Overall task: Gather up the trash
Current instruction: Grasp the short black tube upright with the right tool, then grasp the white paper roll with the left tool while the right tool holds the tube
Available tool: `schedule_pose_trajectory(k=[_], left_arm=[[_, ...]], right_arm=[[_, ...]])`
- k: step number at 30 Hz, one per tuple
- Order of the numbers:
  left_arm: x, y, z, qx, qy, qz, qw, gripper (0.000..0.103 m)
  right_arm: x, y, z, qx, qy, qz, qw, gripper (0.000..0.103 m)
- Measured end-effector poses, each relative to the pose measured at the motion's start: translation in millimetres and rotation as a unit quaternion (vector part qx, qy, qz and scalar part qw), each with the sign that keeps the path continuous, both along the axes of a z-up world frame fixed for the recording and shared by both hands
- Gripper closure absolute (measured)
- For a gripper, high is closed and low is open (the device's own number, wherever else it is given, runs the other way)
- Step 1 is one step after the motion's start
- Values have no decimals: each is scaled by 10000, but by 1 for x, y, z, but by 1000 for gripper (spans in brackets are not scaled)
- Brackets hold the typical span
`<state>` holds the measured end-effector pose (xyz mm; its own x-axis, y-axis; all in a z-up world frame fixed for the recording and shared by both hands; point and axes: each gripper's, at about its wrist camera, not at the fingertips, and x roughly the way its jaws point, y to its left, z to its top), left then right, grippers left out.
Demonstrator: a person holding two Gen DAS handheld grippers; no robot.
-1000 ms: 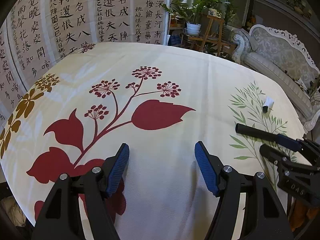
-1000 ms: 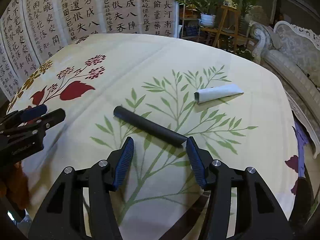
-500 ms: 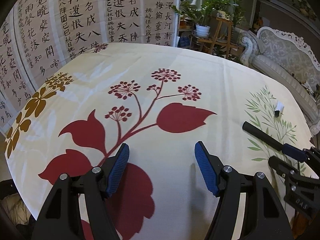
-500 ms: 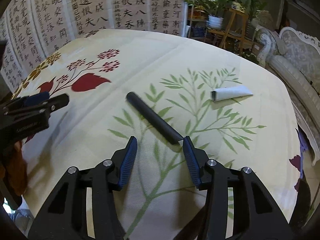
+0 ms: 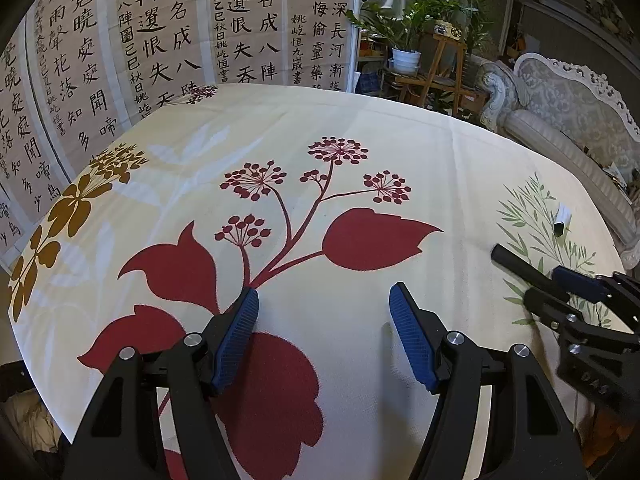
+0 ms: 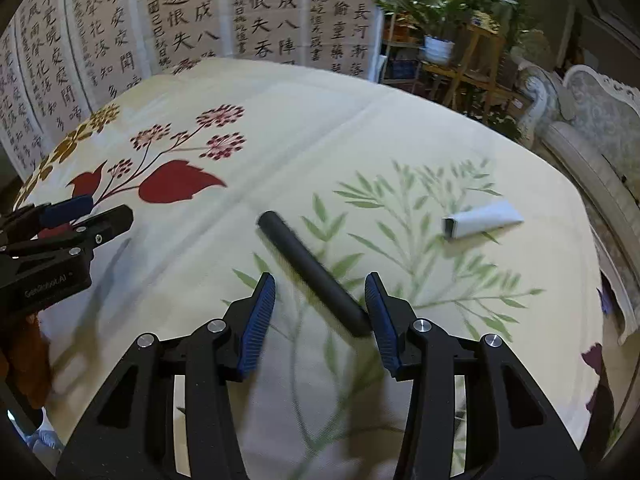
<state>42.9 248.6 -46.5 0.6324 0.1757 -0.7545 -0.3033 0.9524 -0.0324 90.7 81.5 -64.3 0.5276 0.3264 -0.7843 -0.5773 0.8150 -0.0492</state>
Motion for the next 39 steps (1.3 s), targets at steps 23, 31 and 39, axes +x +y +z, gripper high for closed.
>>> schedule_pose_trajectory(k=[23, 31, 39], left_arm=[[9, -28, 2, 419, 11, -379, 9984, 37], [13, -33, 0, 392, 32, -458, 9982, 36], [28, -56, 3, 267, -8, -864, 9959, 36]], right_arm=[[-13, -97, -1, 20, -75, -1603, 9870, 74], [-7, -95, -1, 70, -44, -1494, 9887, 90], [14, -119, 0, 61, -76, -1970, 9804, 90]])
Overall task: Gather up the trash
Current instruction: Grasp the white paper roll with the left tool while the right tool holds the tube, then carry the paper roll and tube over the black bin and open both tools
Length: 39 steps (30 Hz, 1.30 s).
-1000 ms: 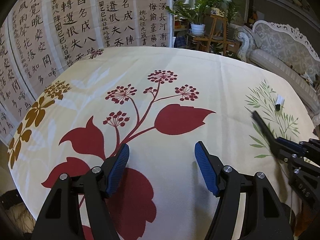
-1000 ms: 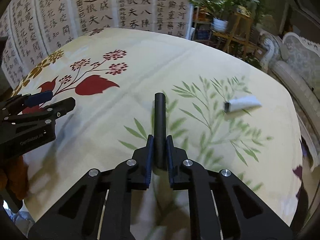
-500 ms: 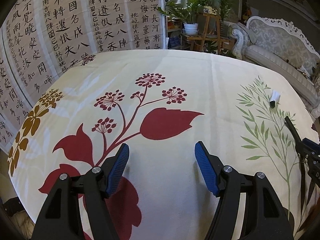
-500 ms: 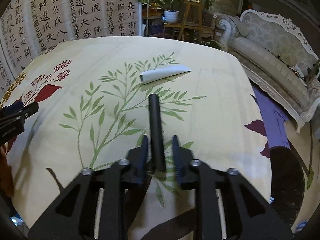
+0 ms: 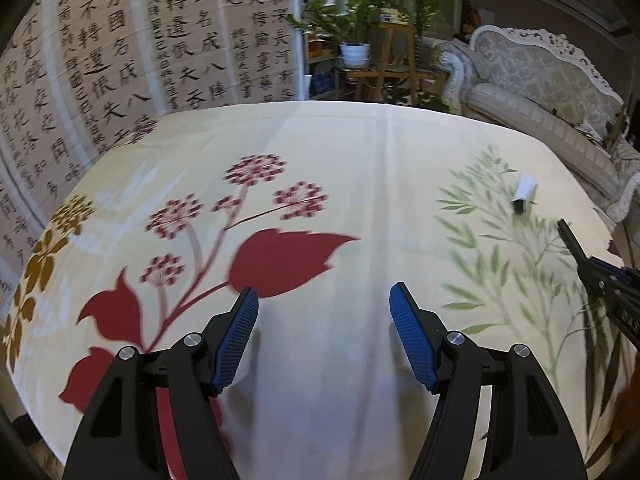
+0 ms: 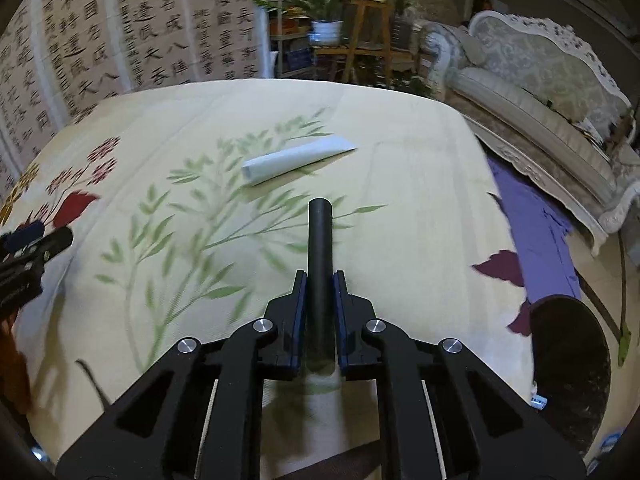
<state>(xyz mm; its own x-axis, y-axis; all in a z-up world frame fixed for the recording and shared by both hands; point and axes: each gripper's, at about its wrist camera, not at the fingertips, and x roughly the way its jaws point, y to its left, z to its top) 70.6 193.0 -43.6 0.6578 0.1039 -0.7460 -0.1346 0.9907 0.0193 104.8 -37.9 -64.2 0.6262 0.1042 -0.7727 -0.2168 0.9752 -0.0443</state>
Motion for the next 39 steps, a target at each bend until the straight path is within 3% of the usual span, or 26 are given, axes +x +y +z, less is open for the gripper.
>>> schedule_pose_trajectory(k=[16, 24, 27, 32, 34, 39], left_arm=[[62, -105, 13, 129, -390, -1327, 9903, 36], [104, -134, 5, 38, -138, -1707, 9852, 37], [114, -139, -1, -29, 87, -1838, 9829, 46], [113, -146, -5, -4, 250, -2021, 9790, 72], [110, -146, -4, -2, 232, -2054, 9784, 87], [101, -150, -3, 54, 172, -2070, 9782, 90]], right_arm=[[57, -36, 0, 100, 19, -375, 9992, 90], [70, -43, -1, 214, 38, -401, 9990, 90], [70, -43, -1, 229, 38, -399, 9989, 90], [69, -43, 0, 238, 35, -401, 9989, 90], [68, -44, 0, 220, 30, -393, 9990, 90], [58, -42, 1, 291, 21, -397, 9988, 90]])
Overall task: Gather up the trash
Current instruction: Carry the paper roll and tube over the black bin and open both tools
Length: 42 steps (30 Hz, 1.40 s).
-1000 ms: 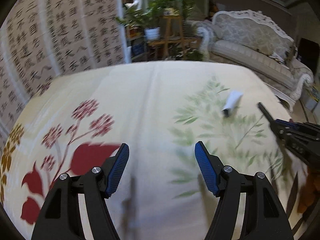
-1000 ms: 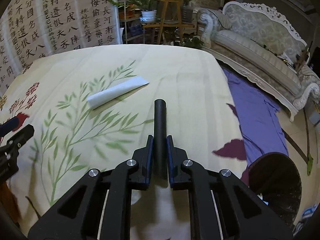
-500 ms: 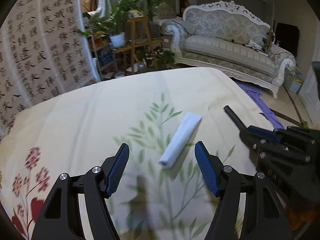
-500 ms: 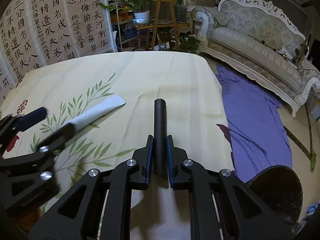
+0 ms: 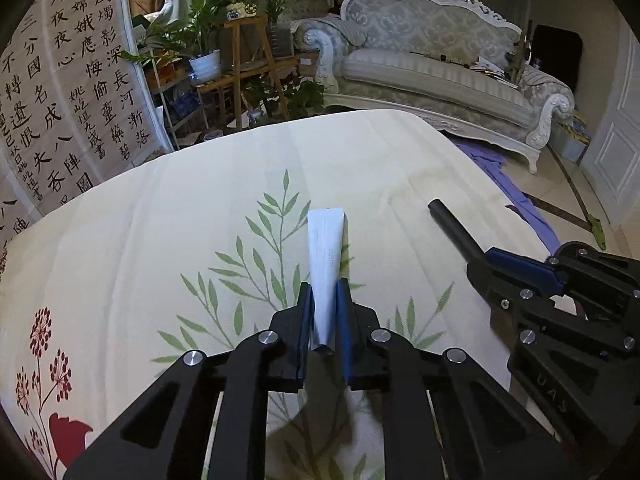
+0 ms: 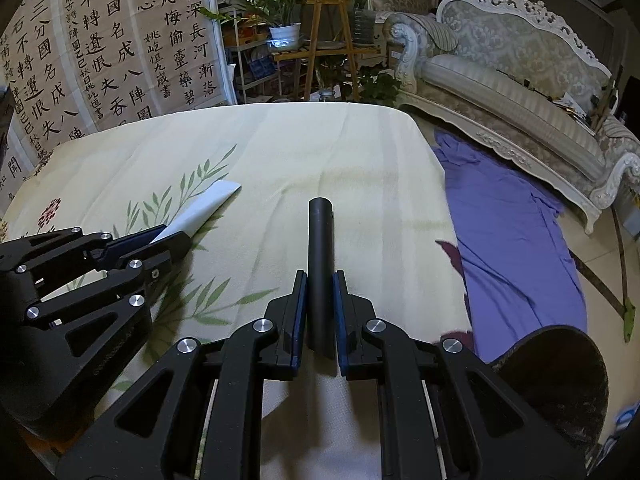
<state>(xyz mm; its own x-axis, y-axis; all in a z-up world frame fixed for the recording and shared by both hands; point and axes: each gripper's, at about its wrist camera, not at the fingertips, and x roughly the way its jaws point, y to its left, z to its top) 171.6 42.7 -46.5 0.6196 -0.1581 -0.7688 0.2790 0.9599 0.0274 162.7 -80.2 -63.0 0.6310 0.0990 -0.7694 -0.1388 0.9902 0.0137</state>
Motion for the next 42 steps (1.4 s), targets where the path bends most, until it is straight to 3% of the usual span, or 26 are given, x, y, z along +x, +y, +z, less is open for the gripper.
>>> schedule_pose_trajectory(k=[15, 30, 42], left_arm=[[-71, -9, 27, -158, -528, 321, 9980, 91], [-131, -64, 58, -676, -982, -72, 9928, 91], [-155, -126, 50, -844, -994, -508, 9902, 90]], right_arm=[[-82, -20, 23, 63, -360, -263, 9990, 90], [-160, -95, 46, 33, -786, -1114, 9907, 90], [-197, -172, 38, -43, -935, -2104, 9731, 90]])
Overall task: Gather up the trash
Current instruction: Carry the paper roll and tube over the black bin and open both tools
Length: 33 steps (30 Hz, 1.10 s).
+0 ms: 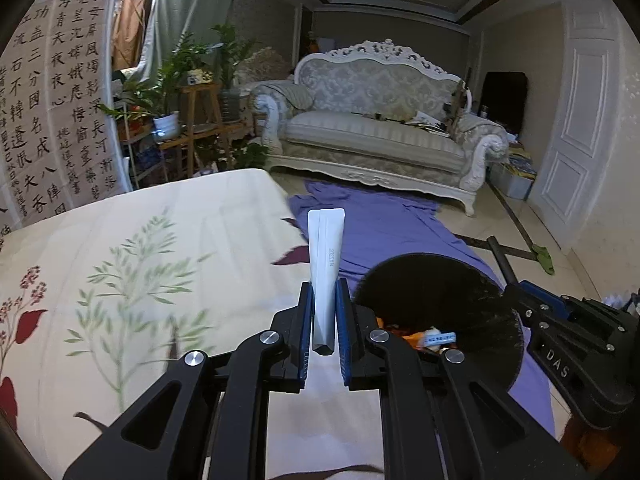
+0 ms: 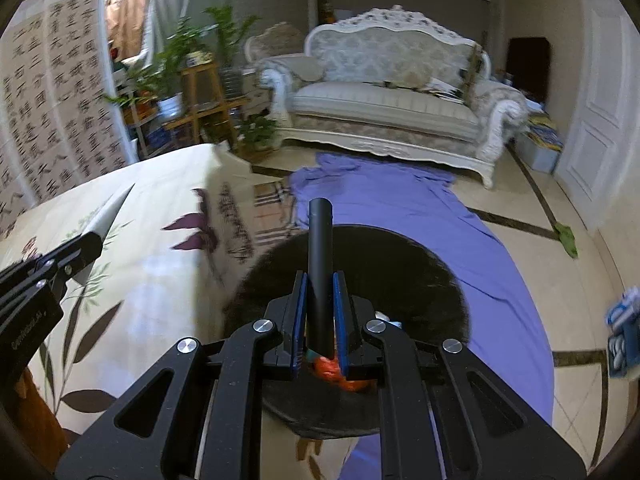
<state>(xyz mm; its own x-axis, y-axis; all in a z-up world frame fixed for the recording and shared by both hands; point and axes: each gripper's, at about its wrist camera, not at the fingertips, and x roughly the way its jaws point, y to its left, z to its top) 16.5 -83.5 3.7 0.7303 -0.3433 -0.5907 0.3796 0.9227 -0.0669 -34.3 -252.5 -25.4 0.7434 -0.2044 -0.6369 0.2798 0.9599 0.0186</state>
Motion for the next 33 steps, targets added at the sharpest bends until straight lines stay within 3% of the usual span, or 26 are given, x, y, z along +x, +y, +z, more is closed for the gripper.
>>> schedule_pose_trajectory(k=[15, 26, 30, 33], left_arm=[[14, -70, -23, 284, -92, -255, 9992, 90], [24, -95, -31, 526, 16, -355, 9980, 90], [27, -99, -35, 635, 86, -356, 9973, 84], [31, -98, -38, 660, 182, -336, 9971, 64]], right_arm=[[7, -44, -20, -157, -66, -279, 9995, 90], [24, -59, -33, -139, 37, -410, 9991, 90], [29, -62, -36, -114, 44, -476, 9988, 87], [30, -64, -37, -141, 55, -550, 9984, 77]])
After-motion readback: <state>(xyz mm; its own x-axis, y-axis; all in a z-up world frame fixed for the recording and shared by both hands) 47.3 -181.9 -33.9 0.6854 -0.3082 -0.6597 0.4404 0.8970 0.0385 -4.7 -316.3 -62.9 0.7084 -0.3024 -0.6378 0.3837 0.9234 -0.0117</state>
